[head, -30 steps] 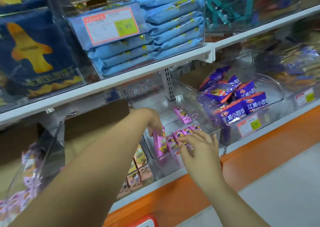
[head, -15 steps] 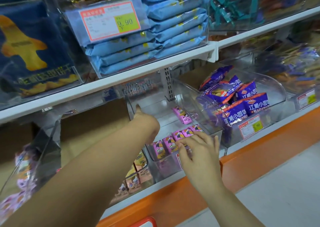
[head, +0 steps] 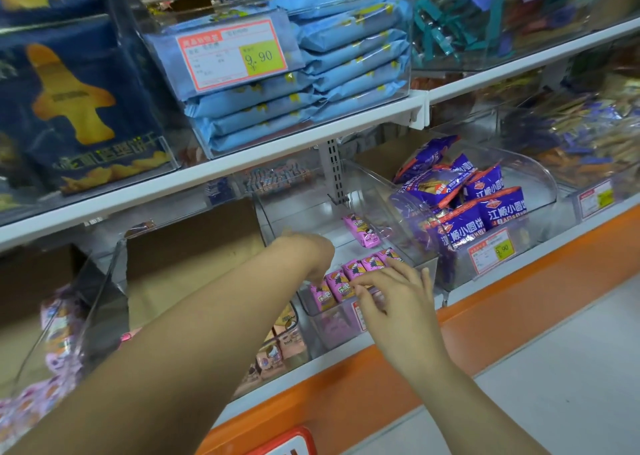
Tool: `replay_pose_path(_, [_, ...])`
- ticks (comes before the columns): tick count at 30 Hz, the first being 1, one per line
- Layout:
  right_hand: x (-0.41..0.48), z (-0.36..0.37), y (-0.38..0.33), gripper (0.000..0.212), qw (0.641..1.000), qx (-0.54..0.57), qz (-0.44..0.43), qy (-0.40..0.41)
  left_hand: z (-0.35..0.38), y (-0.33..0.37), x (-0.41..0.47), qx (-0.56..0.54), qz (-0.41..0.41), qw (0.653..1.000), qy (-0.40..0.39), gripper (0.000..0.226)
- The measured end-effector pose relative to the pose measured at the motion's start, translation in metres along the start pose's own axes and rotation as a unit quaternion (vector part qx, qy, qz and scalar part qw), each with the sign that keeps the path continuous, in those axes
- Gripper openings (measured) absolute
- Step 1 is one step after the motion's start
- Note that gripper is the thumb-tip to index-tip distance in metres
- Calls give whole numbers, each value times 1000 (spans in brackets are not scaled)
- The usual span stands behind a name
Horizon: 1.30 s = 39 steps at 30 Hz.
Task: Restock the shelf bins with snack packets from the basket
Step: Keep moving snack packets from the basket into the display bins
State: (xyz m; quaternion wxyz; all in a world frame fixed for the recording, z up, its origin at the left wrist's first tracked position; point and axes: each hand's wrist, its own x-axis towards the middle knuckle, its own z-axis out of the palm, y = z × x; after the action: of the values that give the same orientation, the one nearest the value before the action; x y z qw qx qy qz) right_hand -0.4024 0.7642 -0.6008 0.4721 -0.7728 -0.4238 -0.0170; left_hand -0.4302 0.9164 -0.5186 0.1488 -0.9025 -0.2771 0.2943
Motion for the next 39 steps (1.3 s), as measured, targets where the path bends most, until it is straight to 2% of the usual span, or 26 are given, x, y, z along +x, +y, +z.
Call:
replay_pose_path(3, [-10, -6, -9, 32, 999, -5, -40, 20, -2, -4, -28, -52, 21, 989, 137, 37])
replay_pose_path(5, [-21, -6, -22, 30, 996, 2, -86, 23, 5, -4, -59, -119, 28, 962, 245, 35])
replay_pose_path(8, [-44, 1, -43, 23, 989, 73, -108, -70, 43, -7, -111, -246, 35, 871, 423, 29])
replay_pose_path(10, [-63, 12, -52, 17, 979, 82, -107, -153, 82, -9, -145, -330, 38, 816, 473, 28])
replay_pose_path(12, [-84, 27, -58, 11, 964, 71, -112, -232, 129, -10, -172, -360, 1, 797, 484, 28])
replay_pose_path(17, [-140, 74, -66, 15, 919, 31, -100, -380, 260, -11, -233, -449, -112, 791, 400, 27])
replay_pose_path(23, [-218, 122, -62, 22, 883, -13, -42, -467, 392, 2, -280, -538, -208, 768, 277, 21])
replay_pose_path(30, [-258, 161, -50, 24, 802, -130, -41, -582, 497, 20, -294, -525, -215, 822, 49, 38])
replay_pose_path(34, [-262, 174, -41, 17, 732, -218, -48, -644, 525, 32, -291, -492, -155, 854, -65, 58])
replay_pose_path(36, [-262, 176, -34, 25, 696, -252, -19, -671, 532, 39, -289, -502, -142, 848, -91, 63])
replay_pose_path(37, [-260, 177, -27, 24, 687, -245, -11, -684, 535, 42, -288, -506, -139, 846, -91, 66])
replay_pose_path(39, [-256, 177, -21, 40, 681, -229, 2, -696, 539, 45, -284, -507, -135, 847, -88, 67])
